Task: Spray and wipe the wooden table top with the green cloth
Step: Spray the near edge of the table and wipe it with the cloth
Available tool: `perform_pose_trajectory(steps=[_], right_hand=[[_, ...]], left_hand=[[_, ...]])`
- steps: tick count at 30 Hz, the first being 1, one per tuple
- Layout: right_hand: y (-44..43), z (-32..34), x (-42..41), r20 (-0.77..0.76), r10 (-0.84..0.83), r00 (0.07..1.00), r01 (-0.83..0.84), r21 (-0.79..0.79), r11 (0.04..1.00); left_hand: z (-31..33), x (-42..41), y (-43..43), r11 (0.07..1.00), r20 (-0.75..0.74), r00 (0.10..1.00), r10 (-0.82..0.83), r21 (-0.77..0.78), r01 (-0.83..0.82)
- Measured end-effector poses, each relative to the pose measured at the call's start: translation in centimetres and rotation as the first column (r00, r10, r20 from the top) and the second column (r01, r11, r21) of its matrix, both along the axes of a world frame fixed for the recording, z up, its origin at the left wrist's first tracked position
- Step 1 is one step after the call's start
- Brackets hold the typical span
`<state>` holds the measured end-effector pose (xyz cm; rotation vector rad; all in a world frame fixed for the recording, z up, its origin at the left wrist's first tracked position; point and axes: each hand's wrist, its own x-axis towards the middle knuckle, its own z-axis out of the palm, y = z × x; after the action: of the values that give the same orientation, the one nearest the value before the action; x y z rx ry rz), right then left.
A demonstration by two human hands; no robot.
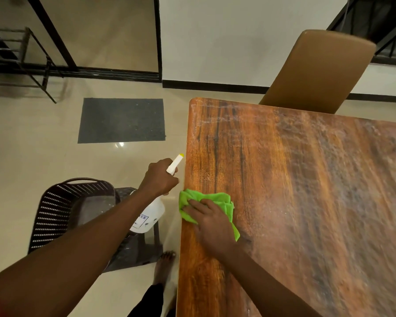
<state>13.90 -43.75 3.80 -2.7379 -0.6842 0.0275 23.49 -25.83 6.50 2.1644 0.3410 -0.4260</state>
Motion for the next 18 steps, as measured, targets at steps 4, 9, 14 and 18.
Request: perform_pose_trajectory(steps=[4, 9, 14, 18], right_hand=[[-0.9, -0.2, -1.5, -0.048, 0.062, 0.997, -0.063, -0.014, 0.998], [-0.5, 0.2, 4.0, -0.034, -0.084, 0.996, 0.082, -0.042, 0.996], [0.2, 0.2, 6.2, -0.058, -0.141, 0.988, 0.139, -0.028, 0.99], [0.2, -0.4, 2.9, -0.07, -0.086, 0.994, 0.087, 0.011, 0.996]], left_hand=[[-0.7, 0.1, -0.1, 1.0, -0.008, 1.0, -0.01, -0.02, 0.01], [-1.6, 0.4, 0.0, 1.0, -0.012, 1.0, -0.008, -0.009, 0.008], [-1.9, 0.3, 0.3, 1.0, -0.019, 1.0, -0.014, -0.012, 0.014], [-2.1, 0.8, 0.7, 1.0, -0.016, 1.0, -0.014, -0.022, 0.014]])
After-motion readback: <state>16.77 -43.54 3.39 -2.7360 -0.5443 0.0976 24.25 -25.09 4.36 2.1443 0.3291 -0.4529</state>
